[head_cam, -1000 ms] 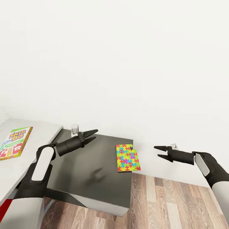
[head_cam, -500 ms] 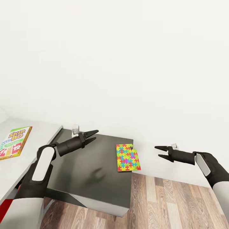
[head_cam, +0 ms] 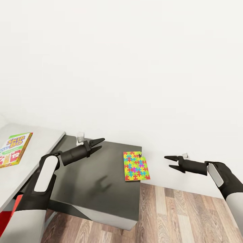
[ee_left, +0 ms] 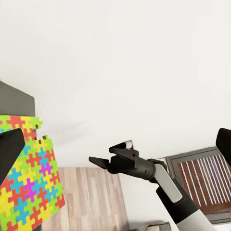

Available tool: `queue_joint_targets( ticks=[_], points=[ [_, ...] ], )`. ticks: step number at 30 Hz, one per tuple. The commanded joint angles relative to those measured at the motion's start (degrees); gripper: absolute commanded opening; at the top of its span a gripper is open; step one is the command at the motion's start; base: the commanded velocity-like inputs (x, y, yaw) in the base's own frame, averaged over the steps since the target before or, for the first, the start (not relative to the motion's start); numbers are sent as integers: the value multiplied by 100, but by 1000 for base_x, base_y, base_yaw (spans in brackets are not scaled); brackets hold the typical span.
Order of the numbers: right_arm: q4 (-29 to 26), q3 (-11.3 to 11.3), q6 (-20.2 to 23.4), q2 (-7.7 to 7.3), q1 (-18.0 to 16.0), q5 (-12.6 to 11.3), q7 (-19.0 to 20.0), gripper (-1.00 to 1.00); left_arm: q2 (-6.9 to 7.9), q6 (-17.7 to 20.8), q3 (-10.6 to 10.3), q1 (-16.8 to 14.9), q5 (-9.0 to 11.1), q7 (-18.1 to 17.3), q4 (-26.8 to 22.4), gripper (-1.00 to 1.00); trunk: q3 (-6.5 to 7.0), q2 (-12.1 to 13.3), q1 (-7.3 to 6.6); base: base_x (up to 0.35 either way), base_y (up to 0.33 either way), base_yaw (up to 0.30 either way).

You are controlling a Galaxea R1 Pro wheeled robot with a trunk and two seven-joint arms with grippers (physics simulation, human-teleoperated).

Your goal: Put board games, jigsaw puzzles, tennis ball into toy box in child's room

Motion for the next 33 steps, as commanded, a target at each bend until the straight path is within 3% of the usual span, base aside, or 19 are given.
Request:
queue_joint_targets(
  ticks=[1,8,20,33],
  points=[
    [8,-11,20,1,-4,19,4,100,-1,23,7,-4,-42,-47,1,100,-23,-45,23,0,0,0],
    [27,-12,20,0,-4,23,-58,100,-2,23,9,-8,-41,-39,1,100,-149,-325,176,0,0,0],
    [236,-11,18,12,-7,15,-95,100,-2,23,13,5,-32,-34,1,100,-149,-325,176,0,0,16],
    [363,-12,12,15,-12,12,-108,100,-2,23,12,13,-31,-29,1,100,-149,-325,176,0,0,135]
  ],
)
